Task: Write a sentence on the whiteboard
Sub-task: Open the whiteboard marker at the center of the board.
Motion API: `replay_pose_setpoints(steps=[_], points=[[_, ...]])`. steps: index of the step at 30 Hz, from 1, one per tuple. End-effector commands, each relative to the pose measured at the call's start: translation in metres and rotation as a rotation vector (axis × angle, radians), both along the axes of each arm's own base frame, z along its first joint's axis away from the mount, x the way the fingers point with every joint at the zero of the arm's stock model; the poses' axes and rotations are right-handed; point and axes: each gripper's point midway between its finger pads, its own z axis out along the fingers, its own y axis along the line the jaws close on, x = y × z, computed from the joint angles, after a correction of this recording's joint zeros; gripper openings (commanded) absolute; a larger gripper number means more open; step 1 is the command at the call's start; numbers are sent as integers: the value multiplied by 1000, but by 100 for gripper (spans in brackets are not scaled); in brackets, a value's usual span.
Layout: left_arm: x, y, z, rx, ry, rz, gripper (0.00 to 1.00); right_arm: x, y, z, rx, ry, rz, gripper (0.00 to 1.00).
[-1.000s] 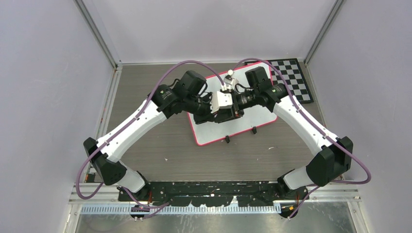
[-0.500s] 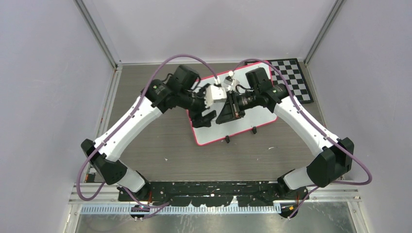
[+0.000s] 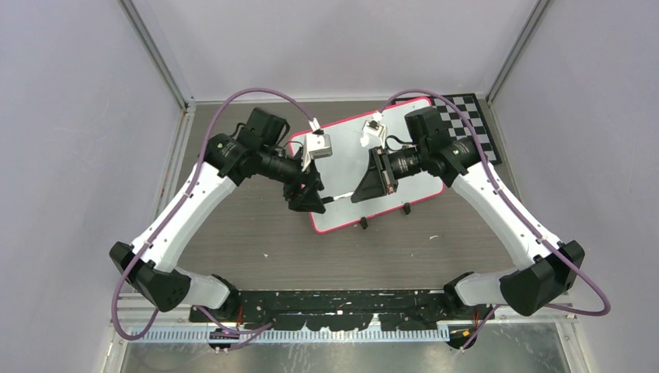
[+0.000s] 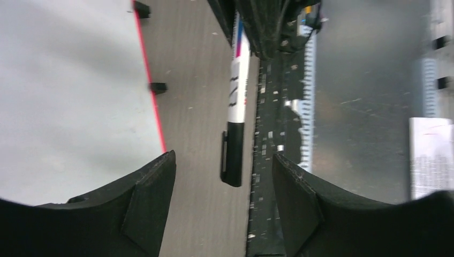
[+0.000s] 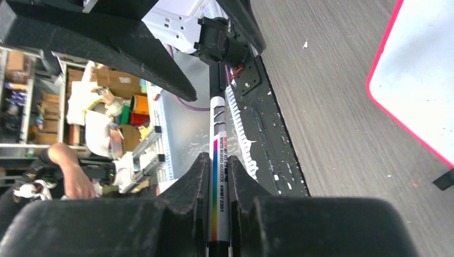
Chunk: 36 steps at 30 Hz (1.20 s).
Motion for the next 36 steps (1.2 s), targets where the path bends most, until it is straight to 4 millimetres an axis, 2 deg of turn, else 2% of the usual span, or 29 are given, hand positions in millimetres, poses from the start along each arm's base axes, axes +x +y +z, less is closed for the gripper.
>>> replay_pose_setpoints(steps=[1, 5, 8, 11, 16, 17, 18, 21, 23, 26, 30, 36], points=[[-28, -14, 12, -108, 218, -73, 64, -10, -8, 19, 22, -173, 74, 0], [-33, -20, 12, -122, 307, -83, 45, -15, -12, 21, 13, -221, 94, 0], [-33, -21, 13, -134, 313, -87, 30, -17, -13, 20, 10, -235, 97, 0], [-33, -23, 14, -144, 323, -86, 23, -18, -14, 22, 14, -245, 100, 0], [-35, -26, 17, -165, 358, -101, 6, -14, -11, 26, 24, -262, 71, 0], [-35, -27, 17, -167, 361, -103, 3, -12, -11, 27, 25, -263, 63, 3], [-34, -27, 16, -167, 359, -101, 1, -11, -10, 28, 24, -253, 48, 13], [-28, -26, 13, -147, 328, -75, 0, -5, -7, 27, 16, -206, 5, 46], [-25, -24, 12, -133, 300, -63, 0, -2, -6, 24, 8, -177, -19, 56], [-17, -21, 11, -101, 247, -22, 0, 3, -4, 21, -6, -142, -44, 59], [-18, -20, 14, -85, 221, -32, 0, 2, 0, 23, 12, -83, -49, 62], [-20, -22, 8, -57, 204, -41, 0, -9, 1, 25, 40, -65, 13, 65]])
